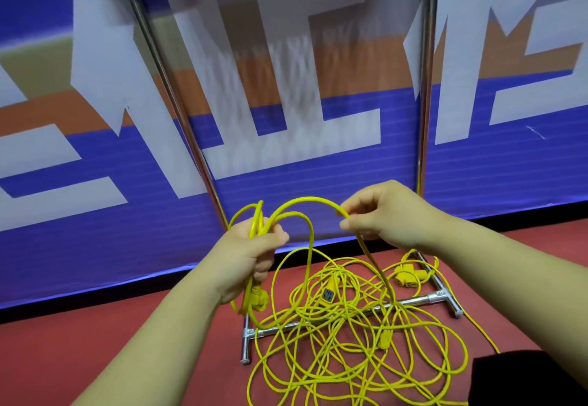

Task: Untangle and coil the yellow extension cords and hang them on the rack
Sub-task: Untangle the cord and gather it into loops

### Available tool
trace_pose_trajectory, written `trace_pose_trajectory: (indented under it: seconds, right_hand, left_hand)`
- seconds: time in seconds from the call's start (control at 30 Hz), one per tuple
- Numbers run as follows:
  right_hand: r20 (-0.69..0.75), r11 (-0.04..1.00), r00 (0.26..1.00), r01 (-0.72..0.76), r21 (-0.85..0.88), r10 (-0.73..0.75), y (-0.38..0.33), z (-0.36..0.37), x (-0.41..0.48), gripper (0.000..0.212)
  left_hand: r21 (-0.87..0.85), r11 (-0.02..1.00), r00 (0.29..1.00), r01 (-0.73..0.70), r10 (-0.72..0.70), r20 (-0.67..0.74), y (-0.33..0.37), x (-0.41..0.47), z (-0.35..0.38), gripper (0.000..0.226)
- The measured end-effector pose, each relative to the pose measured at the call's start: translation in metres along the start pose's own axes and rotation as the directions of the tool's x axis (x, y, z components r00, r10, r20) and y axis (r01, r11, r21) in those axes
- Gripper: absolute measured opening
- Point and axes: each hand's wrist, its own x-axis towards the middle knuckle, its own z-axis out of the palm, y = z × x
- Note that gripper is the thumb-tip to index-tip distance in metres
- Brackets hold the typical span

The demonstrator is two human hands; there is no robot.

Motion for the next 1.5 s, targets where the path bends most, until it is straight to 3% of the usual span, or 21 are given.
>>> trace_pose_trajectory:
  seconds: [0.1, 0.2, 0.4, 0.6, 0.73, 0.8, 0.87, 1.0, 1.13, 1.3, 1.5]
  right_hand:
    - [-0.084, 0.991, 0.996, 0.028, 0.129, -0.017, -0.013, 0.009, 0.001, 0.011]
    - [-0.109, 0.968, 0.994, 0.053, 0.247, -0.026, -0.025, 0.017, 0.002, 0.010]
    - [-0.166, 0.948, 0.985, 0.104, 0.300, -0.056, -0.036, 0.026, 0.004, 0.010]
    - [-0.182, 0.928, 0.982, 0.118, 0.353, -0.055, -0.034, 0.024, 0.004, 0.013]
    - [-0.230, 0.970, 0.959, 0.200, 0.140, -0.164, -0.017, 0.011, -0.001, 0.031]
    - [-0.238, 0.982, 0.961, 0.164, 0.092, -0.138, -0.002, 0.007, -0.001, 0.032]
    - [-0.163, 0.997, 0.984, 0.071, 0.031, -0.065, 0.013, 0.008, 0.001, 0.033]
    - [0.150, 0.989, 0.985, -0.068, -0.134, 0.088, 0.030, 0.020, -0.004, 0.043]
    - [0.361, 0.993, 0.926, -0.097, -0.062, 0.113, 0.039, 0.038, -0.008, 0.046]
    - [0.431, 0.994, 0.900, -0.097, 0.055, 0.064, 0.032, 0.052, -0.008, 0.030]
    - [0.524, 0.988, 0.851, -0.106, 0.117, 0.029, 0.032, 0.070, -0.008, 0.036]
  left_hand:
    - [0.120, 0.993, 1.000, 0.018, -0.016, -0.018, -0.013, 0.004, 0.015, 0.011]
    - [0.075, 0.997, 1.000, 0.026, -0.025, -0.008, -0.024, 0.008, 0.037, 0.020]
    - [-0.003, 0.999, 0.990, 0.053, -0.052, 0.132, -0.034, 0.017, 0.061, 0.017]
    - [0.007, 0.999, 0.993, 0.034, -0.034, 0.109, -0.031, 0.019, 0.072, 0.013]
    - [-0.136, 0.991, 1.000, 0.001, -0.001, -0.002, -0.010, 0.021, 0.060, 0.014]
    - [-0.260, 0.965, 0.999, -0.024, 0.015, -0.039, 0.004, 0.016, 0.050, 0.010]
    - [-0.350, 0.935, 0.998, -0.059, 0.043, -0.053, 0.017, 0.009, 0.039, 0.011]
    - [-0.492, 0.863, 0.993, -0.116, 0.092, -0.073, 0.037, -0.003, 0.022, 0.013]
    - [-0.586, 0.793, 0.986, -0.168, 0.126, -0.112, 0.049, -0.010, 0.009, 0.018]
    - [-0.610, 0.769, 0.981, -0.189, 0.119, -0.153, 0.050, -0.015, -0.003, 0.016]
    - [-0.650, 0.733, 0.976, -0.201, 0.096, -0.194, 0.049, -0.019, -0.020, 0.015]
